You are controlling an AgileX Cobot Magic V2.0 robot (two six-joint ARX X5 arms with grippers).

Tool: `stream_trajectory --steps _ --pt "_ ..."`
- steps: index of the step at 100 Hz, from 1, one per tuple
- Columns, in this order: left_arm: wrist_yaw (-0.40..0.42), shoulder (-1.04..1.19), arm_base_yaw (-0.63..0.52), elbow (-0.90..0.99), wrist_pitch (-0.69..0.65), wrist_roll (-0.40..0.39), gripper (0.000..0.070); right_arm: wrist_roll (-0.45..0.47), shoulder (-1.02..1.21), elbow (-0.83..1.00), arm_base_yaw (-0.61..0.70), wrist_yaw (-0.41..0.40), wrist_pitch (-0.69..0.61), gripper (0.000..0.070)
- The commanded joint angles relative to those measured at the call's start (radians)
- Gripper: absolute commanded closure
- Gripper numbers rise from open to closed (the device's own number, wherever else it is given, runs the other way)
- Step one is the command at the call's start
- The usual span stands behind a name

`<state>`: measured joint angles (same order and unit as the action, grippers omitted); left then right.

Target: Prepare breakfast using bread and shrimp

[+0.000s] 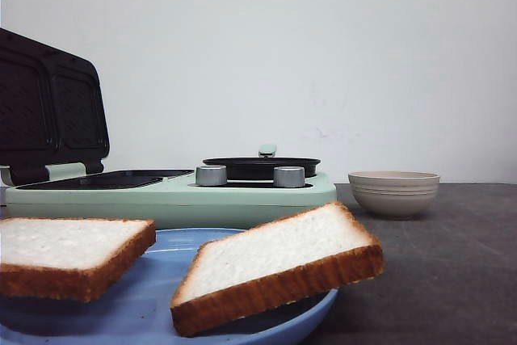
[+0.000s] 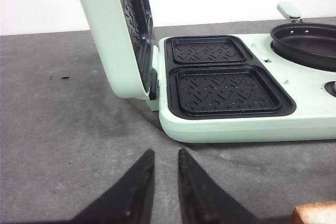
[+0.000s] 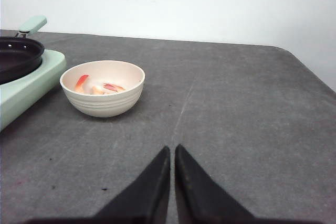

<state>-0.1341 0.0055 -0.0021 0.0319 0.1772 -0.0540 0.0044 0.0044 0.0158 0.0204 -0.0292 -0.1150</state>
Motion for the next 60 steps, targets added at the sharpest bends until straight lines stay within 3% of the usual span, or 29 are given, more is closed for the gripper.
stream_trajectory --steps 1,60 --pt "-0.005 -0.001 0.002 -0.016 0.003 -0.005 0.0696 0.011 -0.001 -0.003 0.002 0.003 0.010 0.0692" --pt "-0.005 -0.001 0.002 -0.016 0.003 -0.005 0.0696 0.011 -0.001 -0.003 0.002 0.003 0.036 0.0692"
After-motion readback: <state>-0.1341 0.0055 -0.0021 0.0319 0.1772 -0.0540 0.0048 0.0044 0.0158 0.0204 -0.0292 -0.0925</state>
